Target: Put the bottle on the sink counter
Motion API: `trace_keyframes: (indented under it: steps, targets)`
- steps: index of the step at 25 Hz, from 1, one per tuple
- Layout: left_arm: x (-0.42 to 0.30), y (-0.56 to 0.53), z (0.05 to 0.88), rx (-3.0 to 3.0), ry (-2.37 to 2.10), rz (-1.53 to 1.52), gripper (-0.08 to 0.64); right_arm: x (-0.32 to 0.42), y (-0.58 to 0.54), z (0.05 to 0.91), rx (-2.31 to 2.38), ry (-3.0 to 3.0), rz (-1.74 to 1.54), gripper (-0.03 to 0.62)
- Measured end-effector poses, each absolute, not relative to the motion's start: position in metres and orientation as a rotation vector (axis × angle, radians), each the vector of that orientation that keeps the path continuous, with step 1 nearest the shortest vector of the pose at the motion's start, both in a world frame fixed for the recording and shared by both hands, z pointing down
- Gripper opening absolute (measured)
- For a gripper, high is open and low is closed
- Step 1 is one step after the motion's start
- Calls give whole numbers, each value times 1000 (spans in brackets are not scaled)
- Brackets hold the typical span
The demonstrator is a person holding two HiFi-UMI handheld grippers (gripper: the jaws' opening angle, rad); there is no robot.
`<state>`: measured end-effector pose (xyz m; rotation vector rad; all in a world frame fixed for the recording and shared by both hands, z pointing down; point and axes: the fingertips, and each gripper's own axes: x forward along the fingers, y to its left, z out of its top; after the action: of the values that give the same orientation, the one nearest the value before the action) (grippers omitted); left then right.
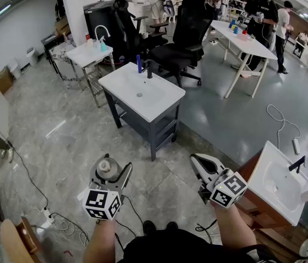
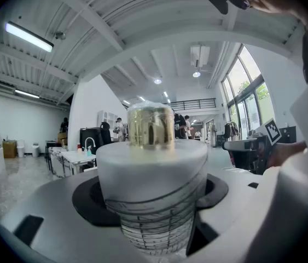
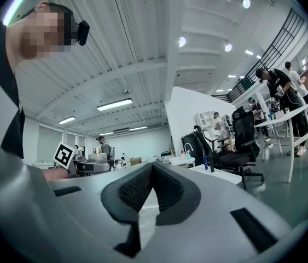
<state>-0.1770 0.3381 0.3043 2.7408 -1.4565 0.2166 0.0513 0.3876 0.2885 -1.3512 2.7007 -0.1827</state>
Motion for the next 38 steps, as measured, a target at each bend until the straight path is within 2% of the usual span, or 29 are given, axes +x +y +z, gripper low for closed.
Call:
trace_keyframes:
  steps: [25, 38]
  targets:
    - [-112, 350, 312, 2727, -1455, 224, 337, 107, 414, 304, -1319, 2738, -181, 15]
    - [-105, 291, 323, 2729, -1429, 205, 337, 110, 359, 317, -1331, 2744, -249, 14]
